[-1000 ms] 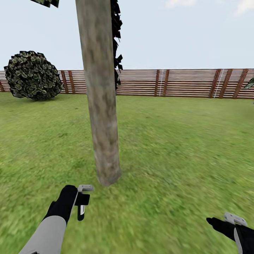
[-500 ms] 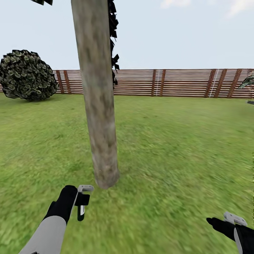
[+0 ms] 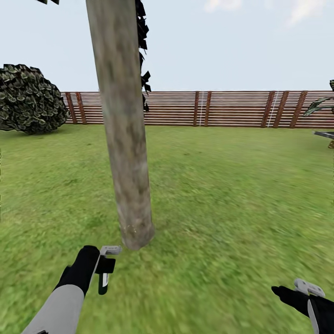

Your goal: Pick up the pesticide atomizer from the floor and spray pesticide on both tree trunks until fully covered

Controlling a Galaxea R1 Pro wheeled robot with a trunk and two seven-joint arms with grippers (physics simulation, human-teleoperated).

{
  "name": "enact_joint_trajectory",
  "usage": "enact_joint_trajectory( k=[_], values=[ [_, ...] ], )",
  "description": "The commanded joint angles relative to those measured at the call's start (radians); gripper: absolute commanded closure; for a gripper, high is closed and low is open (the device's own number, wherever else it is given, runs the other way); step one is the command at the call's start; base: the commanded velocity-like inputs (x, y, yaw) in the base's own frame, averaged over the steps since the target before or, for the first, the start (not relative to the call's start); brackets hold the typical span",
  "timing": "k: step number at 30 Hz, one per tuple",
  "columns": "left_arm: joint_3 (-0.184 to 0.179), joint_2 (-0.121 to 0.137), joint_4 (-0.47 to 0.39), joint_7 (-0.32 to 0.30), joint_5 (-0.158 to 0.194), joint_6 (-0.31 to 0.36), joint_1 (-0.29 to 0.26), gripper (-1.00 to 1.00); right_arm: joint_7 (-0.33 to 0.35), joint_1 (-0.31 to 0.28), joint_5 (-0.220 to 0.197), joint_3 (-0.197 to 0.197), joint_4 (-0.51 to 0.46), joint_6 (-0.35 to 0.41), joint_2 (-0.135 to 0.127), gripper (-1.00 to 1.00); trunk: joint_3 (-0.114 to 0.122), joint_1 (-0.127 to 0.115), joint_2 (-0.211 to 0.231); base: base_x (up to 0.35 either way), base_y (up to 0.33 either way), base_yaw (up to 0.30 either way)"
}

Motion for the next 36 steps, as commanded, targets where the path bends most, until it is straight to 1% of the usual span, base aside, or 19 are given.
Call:
enact_joint_trajectory(
  k=[1, 5, 9, 14, 15, 17, 18, 19, 20, 23, 24, 25, 26, 27, 28, 30, 34, 35, 36],
  values=[
    [0.006, -0.001, -0.002, -0.009, -0.01, 0.002, -0.001, 1.0, 0.009, -0.001, 0.011, -0.003, -0.001, 0.003, 0.0, -1.0, -0.001, -0.001, -0.001, -0.257, 0.0, 0.0],
    [0.007, 0.001, -0.002, -0.009, -0.012, 0.002, -0.001, 1.0, 0.009, -0.001, 0.011, -0.004, -0.001, 0.003, 0.0, -1.0, -0.001, -0.001, -0.001, -0.071, 0.0, -0.152],
    [0.006, 0.016, -0.003, -0.01, -0.01, 0.006, -0.001, 1.0, 0.009, -0.001, 0.011, -0.004, -0.001, 0.003, 0.0, -1.0, -0.001, -0.001, -0.001, -0.008, 0.0, -0.078],
    [0.005, 0.021, -0.011, -0.022, -0.012, 0.064, -0.003, 1.0, 0.009, -0.001, 0.011, -0.004, -0.001, 0.003, 0.0, -1.0, -0.001, -0.001, -0.001, -0.001, 0.0, -0.007],
    [0.005, 0.021, -0.015, -0.033, -0.013, 0.072, -0.005, 1.0, 0.009, -0.001, 0.011, -0.004, -0.001, 0.003, 0.0, -1.0, -0.001, -0.001, -0.001, 0.0, 0.0, -0.001],
    [0.004, 0.022, -0.023, -0.081, -0.014, 0.081, -0.021, 1.0, 0.009, -0.001, 0.011, -0.004, -0.001, 0.003, 0.0, -1.0, -0.001, -0.001, -0.001, 0.0, 0.0, 0.0],
    [0.003, 0.027, -0.026, -0.131, -0.016, 0.084, -0.041, 1.0, 0.009, -0.001, 0.011, -0.004, -0.001, 0.003, 0.0, -1.0, -0.001, -0.001, -0.001, 0.0, 0.0, 0.0],
    [0.003, 0.04, -0.028, -0.174, -0.017, 0.097, -0.063, 1.0, 0.009, -0.001, 0.011, -0.004, -0.001, 0.003, 0.0, -1.0, -0.001, -0.001, -0.001, 0.0, 0.0, 0.0],
    [0.003, 0.049, -0.028, -0.194, -0.017, 0.123, -0.079, 1.0, 0.009, -0.001, 0.011, -0.004, -0.001, 0.003, 0.0, -1.0, -0.001, -0.001, -0.001, 0.0, 0.0, 0.0],
    [-0.002, 0.066, -0.029, -0.211, -0.018, 0.173, -0.119, 1.0, 0.009, -0.001, 0.011, -0.004, -0.001, 0.003, 0.0, -1.0, -0.001, -0.001, -0.001, 0.0, 0.0, 0.0],
    [-0.013, 0.068, -0.029, -0.213, -0.018, 0.177, -0.128, 1.0, 0.009, -0.001, 0.011, -0.004, -0.001, 0.003, 0.0, -1.0, -0.001, -0.001, -0.001, 0.0, 0.0, 0.0],
    [-0.076, 0.08, -0.029, -0.215, -0.017, 0.183, -0.146, 1.0, 0.009, -0.001, 0.011, -0.005, -0.001, 0.003, 0.0, -1.0, -0.001, -0.001, -0.001, 0.0, 0.0, 0.0],
    [-0.123, 0.086, -0.029, -0.216, -0.017, 0.186, -0.152, 1.0, 0.009, -0.001, 0.011, -0.005, -0.001, 0.003, 0.0, -1.0, -0.001, -0.001, -0.001, 0.0, 0.0, 0.0],
    [-0.158, 0.092, -0.029, -0.217, -0.016, 0.193, -0.158, 1.0, 0.009, -0.001, 0.011, -0.005, -0.001, 0.003, 0.0, -1.0, -0.001, -0.001, -0.001, 0.0, 0.0, 0.0],
    [-0.179, 0.095, -0.029, -0.217, -0.016, 0.2, -0.168, 1.0, 0.009, -0.001, 0.012, -0.005, -0.001, 0.003, 0.0, -1.0, -0.001, -0.001, -0.001, 0.0, 0.0, 0.0],
    [-0.194, 0.097, -0.028, -0.218, -0.015, 0.205, -0.195, 1.0, 0.009, -0.001, 0.012, -0.005, -0.001, 0.003, 0.0, -1.0, -0.001, -0.001, -0.001, 0.0, 0.0, 0.0],
    [-0.2, 0.098, -0.027, -0.222, -0.015, 0.207, -0.239, 1.0, 0.009, -0.001, 0.012, -0.005, -0.001, 0.003, 0.0, -1.0, -0.001, -0.001, -0.001, 0.0, 0.0, 0.0],
    [-0.201, 0.098, -0.027, -0.232, -0.014, 0.207, -0.246, 1.0, 0.009, -0.001, 0.012, -0.005, -0.001, 0.003, 0.0, -1.0, -0.001, -0.001, -0.001, 0.0, 0.0, 0.0],
    [-0.202, 0.099, -0.026, -0.262, -0.014, 0.208, -0.257, 1.0, 0.009, -0.001, 0.012, -0.005, -0.001, 0.003, 0.0, -1.0, -0.001, -0.001, -0.001, 0.0, 0.0, 0.0]
  ],
)
